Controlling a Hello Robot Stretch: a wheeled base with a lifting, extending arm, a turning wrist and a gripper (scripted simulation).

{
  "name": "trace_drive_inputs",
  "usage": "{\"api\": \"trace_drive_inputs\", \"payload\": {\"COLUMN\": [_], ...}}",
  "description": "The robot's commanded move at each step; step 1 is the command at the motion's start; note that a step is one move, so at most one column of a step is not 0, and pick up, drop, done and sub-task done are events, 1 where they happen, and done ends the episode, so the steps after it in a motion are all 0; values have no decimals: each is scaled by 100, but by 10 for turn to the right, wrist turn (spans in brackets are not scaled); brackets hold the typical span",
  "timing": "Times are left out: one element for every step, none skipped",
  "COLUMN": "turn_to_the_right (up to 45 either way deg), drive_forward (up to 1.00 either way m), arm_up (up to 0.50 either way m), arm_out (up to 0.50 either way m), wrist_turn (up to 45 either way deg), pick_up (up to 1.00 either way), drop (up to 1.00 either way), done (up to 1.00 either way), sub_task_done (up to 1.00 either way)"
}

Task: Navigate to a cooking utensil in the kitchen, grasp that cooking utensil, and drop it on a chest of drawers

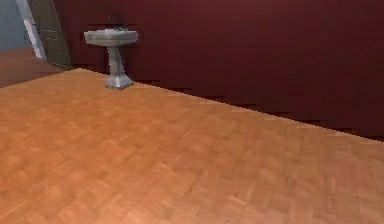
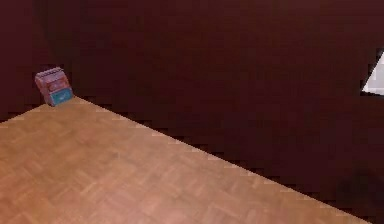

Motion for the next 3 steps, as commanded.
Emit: {"api": "trace_drive_inputs", "payload": {"turn_to_the_right": [-420, 0, 0], "drive_forward": [0, 100, 100], "arm_up": [0, 0, 0], "arm_out": [0, 0, 0], "wrist_turn": [0, 0, 0], "pick_up": [0, 0, 0], "drop": [0, 0, 0], "done": [0, 0, 0], "sub_task_done": [0, 0, 0]}}
